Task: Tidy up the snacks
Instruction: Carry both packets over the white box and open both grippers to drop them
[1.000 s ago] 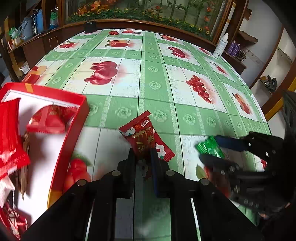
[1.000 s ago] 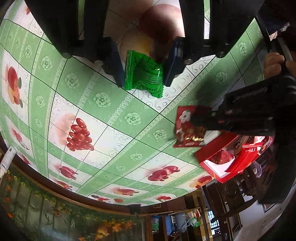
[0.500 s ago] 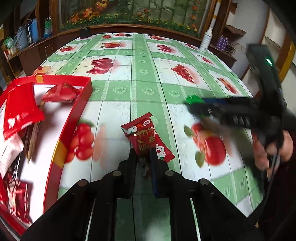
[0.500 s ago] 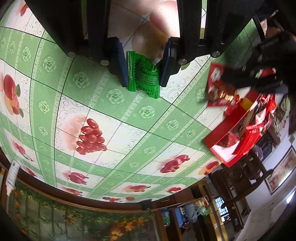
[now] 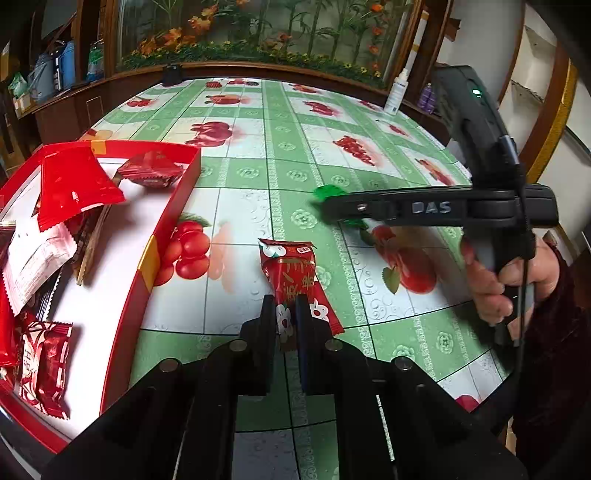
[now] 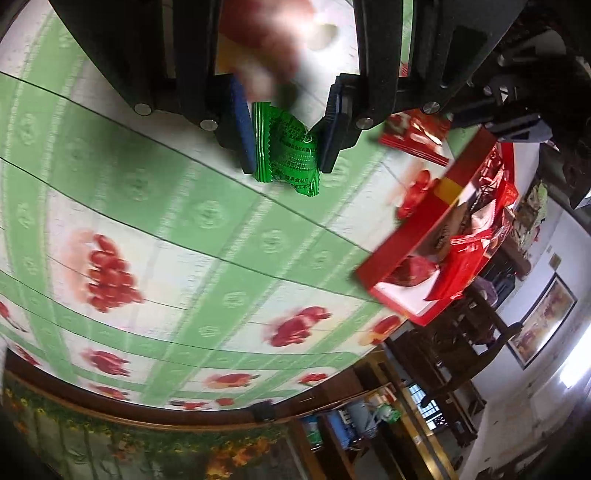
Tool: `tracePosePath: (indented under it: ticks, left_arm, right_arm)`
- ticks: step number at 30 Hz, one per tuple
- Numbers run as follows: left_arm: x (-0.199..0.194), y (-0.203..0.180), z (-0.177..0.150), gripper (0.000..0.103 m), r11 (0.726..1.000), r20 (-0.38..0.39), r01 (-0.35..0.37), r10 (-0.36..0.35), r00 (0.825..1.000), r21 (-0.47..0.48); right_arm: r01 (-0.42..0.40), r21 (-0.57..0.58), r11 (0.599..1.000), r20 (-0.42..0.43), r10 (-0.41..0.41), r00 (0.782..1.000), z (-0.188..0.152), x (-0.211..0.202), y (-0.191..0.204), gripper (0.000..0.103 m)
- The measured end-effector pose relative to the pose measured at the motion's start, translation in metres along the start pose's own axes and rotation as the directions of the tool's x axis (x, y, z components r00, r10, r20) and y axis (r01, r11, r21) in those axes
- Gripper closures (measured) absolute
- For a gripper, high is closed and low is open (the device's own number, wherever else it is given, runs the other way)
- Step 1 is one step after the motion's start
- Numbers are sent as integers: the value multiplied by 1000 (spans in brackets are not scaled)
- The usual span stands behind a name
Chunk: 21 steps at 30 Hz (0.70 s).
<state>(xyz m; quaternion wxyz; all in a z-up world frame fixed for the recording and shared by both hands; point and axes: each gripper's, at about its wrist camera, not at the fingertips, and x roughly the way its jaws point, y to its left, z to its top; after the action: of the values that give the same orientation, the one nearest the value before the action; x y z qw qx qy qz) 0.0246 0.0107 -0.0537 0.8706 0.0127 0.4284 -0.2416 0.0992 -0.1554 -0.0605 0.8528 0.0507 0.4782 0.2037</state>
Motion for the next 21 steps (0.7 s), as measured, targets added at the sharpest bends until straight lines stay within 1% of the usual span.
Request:
tracePosePath:
  ticks: [3,5,7,10,12,17,18,21]
  left_arm:
    - [-1,2,2,98,999,19,20,-20,1000,-25]
    - [0,2,5,99,999,28,41,-40,999,-34]
    - [2,1,7,99,999,29,40,-39,999,-35]
    - [5,-1,10,100,997,26,54,-53,998,-47]
    - [3,-4,11,101,998,32,60,-59,998,-32]
    - [0,-14,13,102,999,38,40,-40,998,10]
    - [-1,-14,13,102,1000,37,28,-29,999,13]
    - [-4,-9,13,102,1000,46,24,-24,999,0]
  right_arm:
    - [-2,5,1000,3,2,1000,1,4,5,68]
    - [-24,4,1000,-1,24,1000,1,4,6,68]
    - [-51,-4,999,-9,51,999,-1,4,9,68]
    - [-56,-47,997,-18,55,998,-3,6,20,68]
    - [-48,-51,998,-16,47,999,-3,6,22,68]
    - [-58,-49,997,-19,57,998,-4,6,20,68]
    - [-60,-49,997,-20,59,998,-4,6,21,68]
    - [-77,-43,996,-23,76,997,-4,6,20,68]
